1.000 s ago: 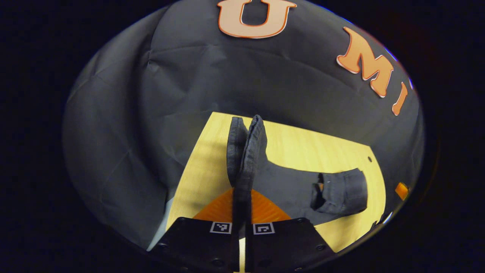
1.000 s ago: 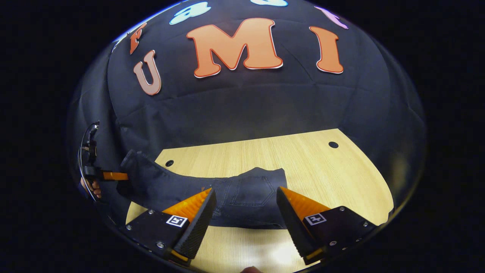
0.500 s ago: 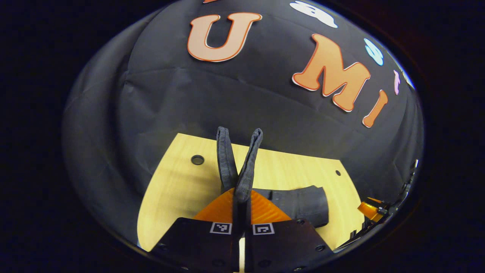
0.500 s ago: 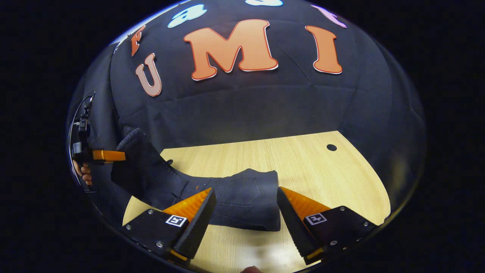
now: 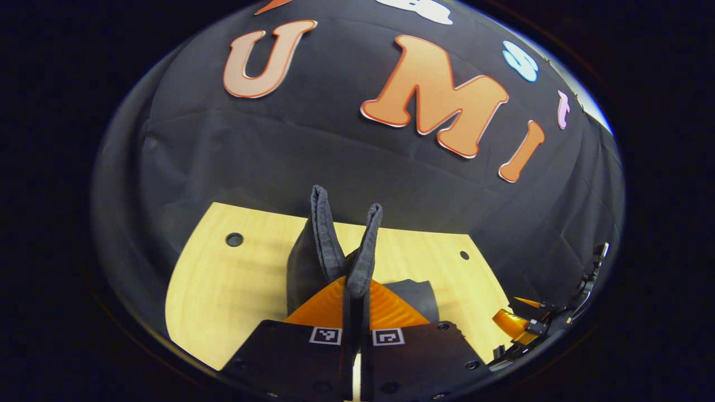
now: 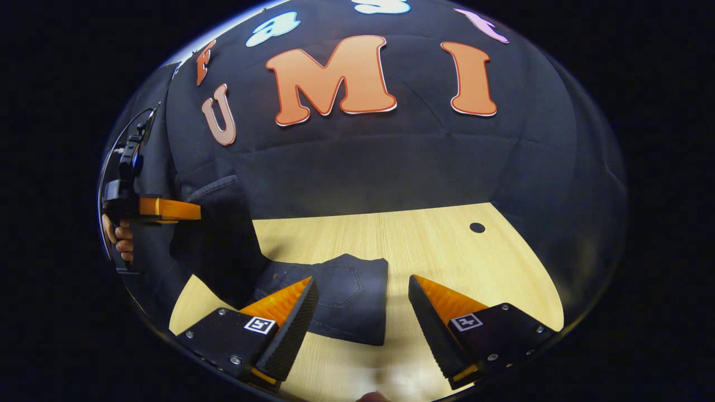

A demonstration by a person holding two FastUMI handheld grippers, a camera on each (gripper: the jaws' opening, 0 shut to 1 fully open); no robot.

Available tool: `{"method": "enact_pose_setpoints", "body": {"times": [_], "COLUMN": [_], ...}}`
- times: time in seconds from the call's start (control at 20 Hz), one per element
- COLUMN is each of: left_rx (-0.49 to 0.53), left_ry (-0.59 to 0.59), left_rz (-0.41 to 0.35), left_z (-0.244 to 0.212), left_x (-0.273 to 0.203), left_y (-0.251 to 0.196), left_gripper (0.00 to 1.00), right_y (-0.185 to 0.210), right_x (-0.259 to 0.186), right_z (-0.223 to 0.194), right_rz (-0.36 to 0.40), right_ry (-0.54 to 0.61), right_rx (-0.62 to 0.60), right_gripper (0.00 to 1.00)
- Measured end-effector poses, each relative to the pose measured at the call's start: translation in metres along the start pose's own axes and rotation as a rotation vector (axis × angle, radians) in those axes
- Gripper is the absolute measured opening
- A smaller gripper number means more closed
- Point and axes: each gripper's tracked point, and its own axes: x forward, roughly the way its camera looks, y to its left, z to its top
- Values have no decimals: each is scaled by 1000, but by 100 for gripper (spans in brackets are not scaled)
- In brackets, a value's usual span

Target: Grasp the waist and the cuffs of the jeans and fold them to make the two legs overlap; first hold the waist and fold one-third of the jeans toward the cuffs, then hold the cuffs and fold the remaining one-third in the same direction to finish folding.

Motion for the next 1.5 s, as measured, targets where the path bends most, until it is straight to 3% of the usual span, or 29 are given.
{"method": "enact_pose_setpoints", "body": {"times": [0.65,1.0,1.1,1.15,1.2,1.3,1.45,1.5], "left_rx": [72,166,173,158,151,180,258,280], "left_ry": [135,250,287,291,264,191,36,-18], "left_rz": [-36,24,-15,-69,-106,-144,-103,-76], "left_z": [-53,-110,-123,-125,-121,-101,-59,-44], "left_x": [87,125,124,116,116,102,72,62], "left_y": [-143,-174,-187,-202,-213,-225,-207,-199], "left_gripper": [6,6,8,16,17,32,76,75], "right_y": [-60,-80,-80,-80,-78,-74,-64,-60], "right_x": [-4,-3,-3,-2,-1,-1,-2,-4], "right_z": [-4,-6,-4,-2,1,8,29,35], "right_rz": [24,36,44,45,50,47,33,34], "right_ry": [3,15,12,8,2,-18,-90,-114], "right_rx": [23,32,35,31,24,6,-25,-37], "right_gripper": [98,99,99,99,99,99,99,99]}}
